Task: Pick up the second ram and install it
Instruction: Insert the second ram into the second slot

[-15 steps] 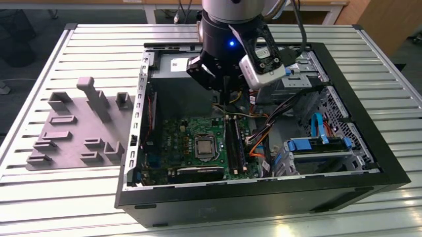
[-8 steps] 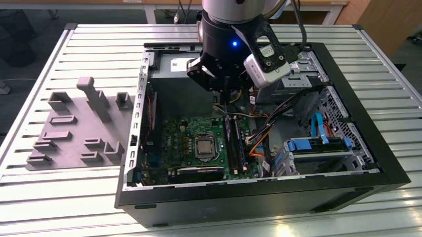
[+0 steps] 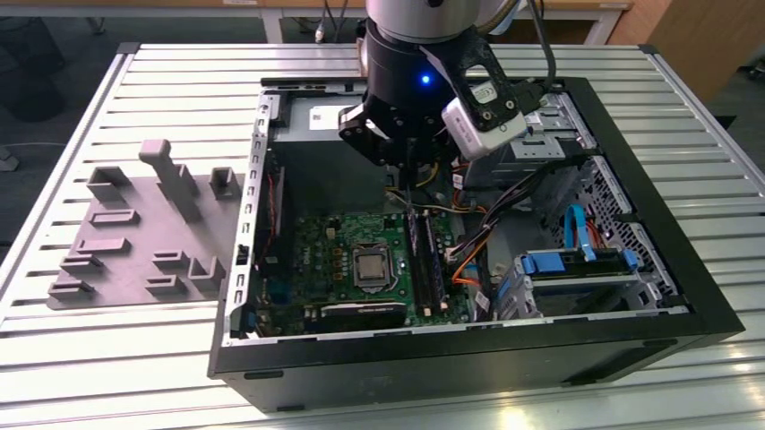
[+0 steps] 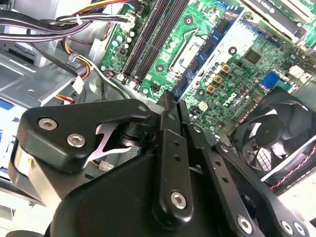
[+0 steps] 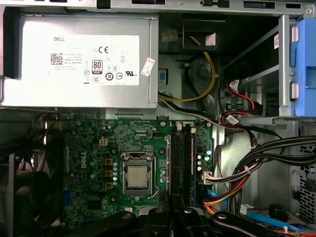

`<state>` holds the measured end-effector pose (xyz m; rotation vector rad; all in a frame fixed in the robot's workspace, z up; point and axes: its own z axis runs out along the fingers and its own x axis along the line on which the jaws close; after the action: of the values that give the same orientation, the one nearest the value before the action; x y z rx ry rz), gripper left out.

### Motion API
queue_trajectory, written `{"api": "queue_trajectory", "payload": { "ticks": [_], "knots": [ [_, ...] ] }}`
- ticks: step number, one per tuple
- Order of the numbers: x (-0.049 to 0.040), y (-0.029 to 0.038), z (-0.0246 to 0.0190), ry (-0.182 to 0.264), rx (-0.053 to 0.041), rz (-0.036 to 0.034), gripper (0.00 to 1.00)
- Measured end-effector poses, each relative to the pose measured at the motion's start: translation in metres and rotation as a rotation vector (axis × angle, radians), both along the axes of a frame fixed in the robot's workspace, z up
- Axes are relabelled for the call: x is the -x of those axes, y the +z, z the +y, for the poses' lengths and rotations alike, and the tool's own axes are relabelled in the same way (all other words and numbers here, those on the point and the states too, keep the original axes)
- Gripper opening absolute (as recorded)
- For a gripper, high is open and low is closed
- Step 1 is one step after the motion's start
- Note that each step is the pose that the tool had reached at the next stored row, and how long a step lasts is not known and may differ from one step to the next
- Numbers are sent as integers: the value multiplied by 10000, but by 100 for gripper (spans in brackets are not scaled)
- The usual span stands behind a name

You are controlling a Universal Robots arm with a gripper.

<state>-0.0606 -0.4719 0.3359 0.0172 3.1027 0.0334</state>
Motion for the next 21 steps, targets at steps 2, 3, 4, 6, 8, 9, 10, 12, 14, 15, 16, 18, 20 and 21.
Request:
{"api": "queue_trajectory", "payload": {
  "ticks": [2,3,4,6,8,9,10,12,14,15,16,18,20,21],
  "knots": [
    [-9,-1,0,3,-2,0,14],
    [-21,-1,0,2,-2,-1,14],
    [-28,-1,-1,1,-1,0,14],
    [-34,-2,0,1,0,0,14],
    [-37,-2,0,0,0,0,14],
    [-50,-6,0,2,-3,-1,14],
    [-59,-9,0,2,-2,-1,14],
    [-65,-20,0,0,-1,0,14],
    [-68,-43,0,1,-2,0,14],
    [-69,-59,0,1,-2,0,14],
    [-69,-76,0,1,-3,0,14],
    [-70,-100,-4,1,-4,-1,14],
    [-76,-115,-10,2,-3,0,14],
    [-78,-121,-13,1,-3,0,14]
  ]
}}
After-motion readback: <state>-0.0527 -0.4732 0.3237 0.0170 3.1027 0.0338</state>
